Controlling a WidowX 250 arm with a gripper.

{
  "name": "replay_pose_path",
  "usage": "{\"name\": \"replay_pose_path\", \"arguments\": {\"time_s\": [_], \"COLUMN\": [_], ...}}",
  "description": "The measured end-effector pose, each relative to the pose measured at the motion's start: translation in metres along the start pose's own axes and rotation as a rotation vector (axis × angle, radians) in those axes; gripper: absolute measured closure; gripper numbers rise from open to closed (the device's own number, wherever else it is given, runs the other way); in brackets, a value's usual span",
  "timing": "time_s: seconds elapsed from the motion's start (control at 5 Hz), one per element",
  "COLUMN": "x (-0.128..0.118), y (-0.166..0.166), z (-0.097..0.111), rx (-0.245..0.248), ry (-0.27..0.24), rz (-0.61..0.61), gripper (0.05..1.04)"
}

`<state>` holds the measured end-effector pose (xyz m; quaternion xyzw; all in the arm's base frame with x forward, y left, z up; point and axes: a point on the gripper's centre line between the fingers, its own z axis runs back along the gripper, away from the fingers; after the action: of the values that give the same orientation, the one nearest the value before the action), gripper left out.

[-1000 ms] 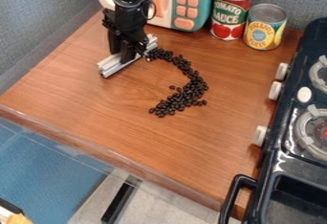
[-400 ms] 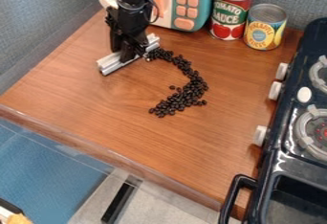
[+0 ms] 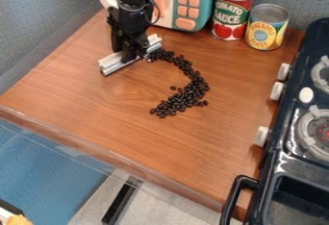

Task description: Sweep into pile

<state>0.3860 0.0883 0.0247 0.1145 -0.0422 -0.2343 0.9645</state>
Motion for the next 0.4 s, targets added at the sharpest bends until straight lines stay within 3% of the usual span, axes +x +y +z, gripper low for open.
{"name": "replay_pose_path", "arguments": {"time_s": [0.4], "x": [-0.0001], "y": [-0.0195], "z": [0.0052], "rx": [-0.012], "ry": [-0.034], "rz": [-0.064], "gripper": [0.745]}}
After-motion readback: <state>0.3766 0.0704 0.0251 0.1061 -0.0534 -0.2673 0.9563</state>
